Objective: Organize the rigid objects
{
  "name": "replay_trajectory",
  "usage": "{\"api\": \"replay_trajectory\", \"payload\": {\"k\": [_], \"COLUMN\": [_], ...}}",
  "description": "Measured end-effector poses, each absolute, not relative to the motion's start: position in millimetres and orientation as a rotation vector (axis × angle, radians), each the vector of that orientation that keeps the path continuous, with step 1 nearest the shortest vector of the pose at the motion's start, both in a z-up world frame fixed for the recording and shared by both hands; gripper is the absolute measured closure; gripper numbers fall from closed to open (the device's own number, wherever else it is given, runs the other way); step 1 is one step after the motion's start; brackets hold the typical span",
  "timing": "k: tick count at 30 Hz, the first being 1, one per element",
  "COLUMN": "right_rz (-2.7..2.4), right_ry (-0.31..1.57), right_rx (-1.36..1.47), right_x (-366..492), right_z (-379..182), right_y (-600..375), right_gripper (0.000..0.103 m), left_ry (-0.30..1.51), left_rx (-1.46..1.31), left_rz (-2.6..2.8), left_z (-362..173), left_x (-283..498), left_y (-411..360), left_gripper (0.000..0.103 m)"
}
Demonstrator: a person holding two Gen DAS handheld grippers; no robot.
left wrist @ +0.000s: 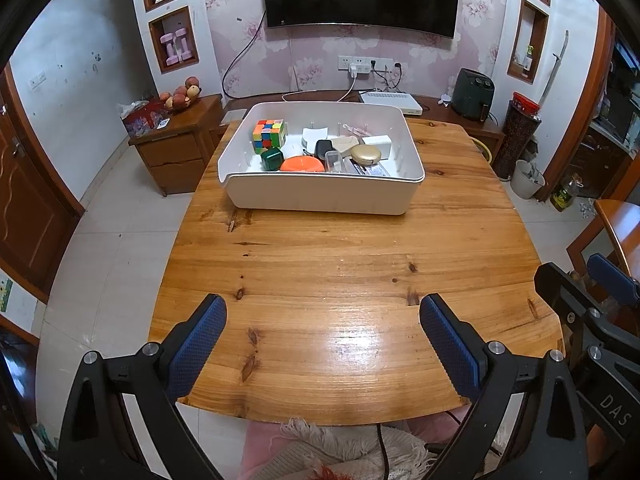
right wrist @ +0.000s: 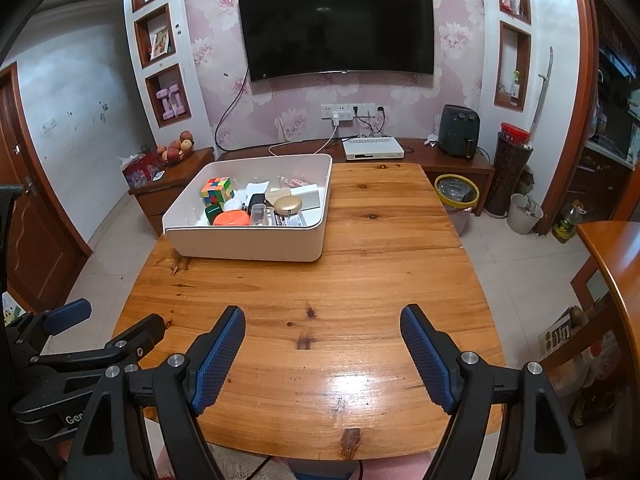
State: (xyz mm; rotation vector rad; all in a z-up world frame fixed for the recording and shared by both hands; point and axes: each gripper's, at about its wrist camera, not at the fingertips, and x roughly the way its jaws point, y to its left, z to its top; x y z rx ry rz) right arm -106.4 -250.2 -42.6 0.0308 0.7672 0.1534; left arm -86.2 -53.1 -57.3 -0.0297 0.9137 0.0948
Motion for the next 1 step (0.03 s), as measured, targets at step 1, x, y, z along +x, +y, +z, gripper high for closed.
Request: {"api": "replay_trajectory", "payload": {"k": [1], "right_rz": [0.152], "right_ry": [0.766], "right_rx": [0.030], "right_x": [-106.3], "right_z": [-42.6], "right_y": [-250.1], "right_gripper": [0.022], "left_ry": [0.913], "left_rx": [-0.030], "left_rz": [0.095], "left_z": [-56.8], "left_x": [-86.4], "left_y": [-52.4], "left_gripper": [0.005]}}
